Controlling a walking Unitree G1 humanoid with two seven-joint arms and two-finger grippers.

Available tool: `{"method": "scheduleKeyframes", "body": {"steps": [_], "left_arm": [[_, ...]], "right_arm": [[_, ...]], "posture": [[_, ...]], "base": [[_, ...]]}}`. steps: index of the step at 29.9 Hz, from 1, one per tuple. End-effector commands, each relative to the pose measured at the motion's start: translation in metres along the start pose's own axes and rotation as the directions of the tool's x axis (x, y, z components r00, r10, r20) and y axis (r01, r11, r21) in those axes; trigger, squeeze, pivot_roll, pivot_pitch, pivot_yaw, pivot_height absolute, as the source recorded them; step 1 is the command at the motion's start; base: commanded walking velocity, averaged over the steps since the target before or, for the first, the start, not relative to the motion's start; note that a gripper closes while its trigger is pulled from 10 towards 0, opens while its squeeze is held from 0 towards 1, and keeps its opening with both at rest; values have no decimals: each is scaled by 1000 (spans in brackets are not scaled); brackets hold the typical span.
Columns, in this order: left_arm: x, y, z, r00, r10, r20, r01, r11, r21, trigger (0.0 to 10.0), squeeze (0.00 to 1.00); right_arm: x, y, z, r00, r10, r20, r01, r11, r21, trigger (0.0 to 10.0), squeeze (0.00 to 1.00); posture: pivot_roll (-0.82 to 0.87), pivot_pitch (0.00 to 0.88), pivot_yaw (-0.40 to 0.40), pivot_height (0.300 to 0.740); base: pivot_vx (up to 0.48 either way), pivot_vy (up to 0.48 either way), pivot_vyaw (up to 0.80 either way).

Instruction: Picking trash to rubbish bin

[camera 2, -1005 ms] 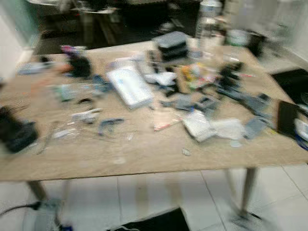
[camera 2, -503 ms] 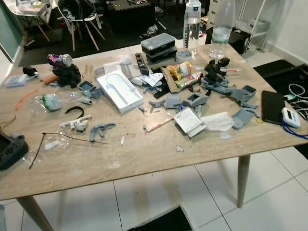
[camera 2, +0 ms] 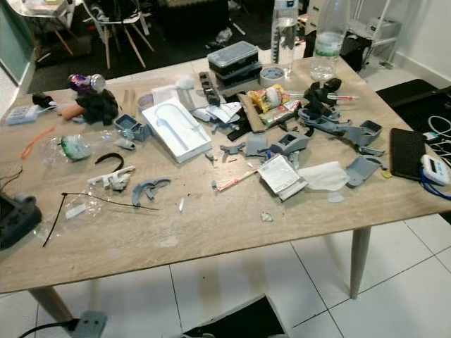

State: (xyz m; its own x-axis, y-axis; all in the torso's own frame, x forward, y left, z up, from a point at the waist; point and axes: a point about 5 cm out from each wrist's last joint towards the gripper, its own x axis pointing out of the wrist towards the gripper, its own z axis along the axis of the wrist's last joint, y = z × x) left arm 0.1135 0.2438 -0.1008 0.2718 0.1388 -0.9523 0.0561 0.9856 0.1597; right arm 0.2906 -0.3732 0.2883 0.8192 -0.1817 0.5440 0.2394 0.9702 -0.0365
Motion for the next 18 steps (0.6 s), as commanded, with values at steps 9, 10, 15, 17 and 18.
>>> {"method": "scheduleKeyframes", "body": {"steps": [9,10,15,17,18], "left_arm": [[2,-31,-2,995,-100,-21,102,952,289,10000,0],[2,-31,-2,995,-101,-22,103,950,295,10000,0],[2,-28,-5,995,-93,-33,99,939,328,10000,0],[2,-26,-5,995,-89,-33,95,937,335,10000,0],[2,-26,-5,995,-89,-33,95,937,335,10000,0]], "right_arm": [[-21,90,-71,871,373,-319,-312,922,229,10000,1000],[-28,98,-78,826,428,-368,-350,900,260,10000,1000],[-49,113,-97,698,534,-477,-381,841,384,10000,0],[-58,123,-102,643,581,-500,-391,810,437,10000,0],[-58,123,-102,643,581,-500,-391,810,437,10000,0]], "posture": [[-92,83,53,740],[-92,83,53,740],[-96,80,57,740],[-96,80,57,740],[-96,80,57,740]], "base": [[0,0,0],[0,0,0],[0,0,0],[0,0,0],[0,0,0]]}}
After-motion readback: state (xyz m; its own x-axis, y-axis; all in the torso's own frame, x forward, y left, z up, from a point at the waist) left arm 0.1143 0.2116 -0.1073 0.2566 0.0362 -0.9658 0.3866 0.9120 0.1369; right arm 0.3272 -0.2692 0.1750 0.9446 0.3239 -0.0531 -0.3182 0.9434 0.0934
